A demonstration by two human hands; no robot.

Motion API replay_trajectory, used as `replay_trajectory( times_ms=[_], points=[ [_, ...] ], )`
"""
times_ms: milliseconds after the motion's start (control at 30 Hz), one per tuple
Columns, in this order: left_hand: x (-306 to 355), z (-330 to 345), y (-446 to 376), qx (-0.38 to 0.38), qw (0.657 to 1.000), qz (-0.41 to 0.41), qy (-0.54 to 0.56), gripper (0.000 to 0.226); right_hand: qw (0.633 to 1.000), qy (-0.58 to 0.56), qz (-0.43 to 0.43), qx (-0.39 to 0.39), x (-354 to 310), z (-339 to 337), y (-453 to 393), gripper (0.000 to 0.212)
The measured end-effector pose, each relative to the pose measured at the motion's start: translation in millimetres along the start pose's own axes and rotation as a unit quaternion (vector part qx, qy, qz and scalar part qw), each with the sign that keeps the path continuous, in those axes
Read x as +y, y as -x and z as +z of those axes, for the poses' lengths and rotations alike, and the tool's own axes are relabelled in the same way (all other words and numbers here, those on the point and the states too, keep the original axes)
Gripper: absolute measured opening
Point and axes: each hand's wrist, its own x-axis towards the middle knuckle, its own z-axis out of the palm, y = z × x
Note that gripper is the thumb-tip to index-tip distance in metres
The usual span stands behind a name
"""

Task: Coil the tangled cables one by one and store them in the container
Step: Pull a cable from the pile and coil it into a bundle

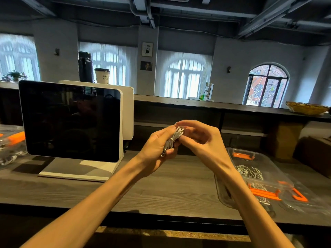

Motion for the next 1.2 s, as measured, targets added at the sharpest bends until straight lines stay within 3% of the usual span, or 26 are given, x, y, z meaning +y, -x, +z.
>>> replay_trajectory(
  times_ms=[133, 300, 567, 667, 800, 1000, 1200],
  points=[
    [1, 7, 2, 0.032, 0.996, 0.054, -0.071, 0.032, 0.997, -0.031, 0.016, 0.068, -5, 7, 0, 0.012],
    [-1, 16, 2, 0.056, 0.990, 0.086, -0.100, 0.031, 0.985, 0.080, -0.019, 0.151, -10, 12, 0, 0.012],
    [-2, 11, 2, 0.090, 0.981, 0.132, -0.112, 0.029, 0.980, 0.160, 0.023, 0.119, -7, 7, -4, 0.014],
    [1, 12, 1, 0.093, 0.977, 0.145, -0.122, 0.029, 0.981, 0.161, -0.003, 0.111, -13, 7, -4, 0.014],
    [3, 11, 2, 0.079, 0.977, 0.150, -0.129, 0.027, 0.992, 0.062, 0.010, 0.109, -14, 1, -2, 0.012],
    [4, 8, 2, 0.067, 0.973, 0.165, -0.149, 0.026, 0.981, -0.064, 0.159, 0.094, -16, 7, -1, 0.020],
    [3, 0, 2, 0.039, 0.983, 0.134, -0.118, 0.039, 0.975, -0.133, 0.169, 0.060, -18, 6, -2, 0.021]
  ],
)
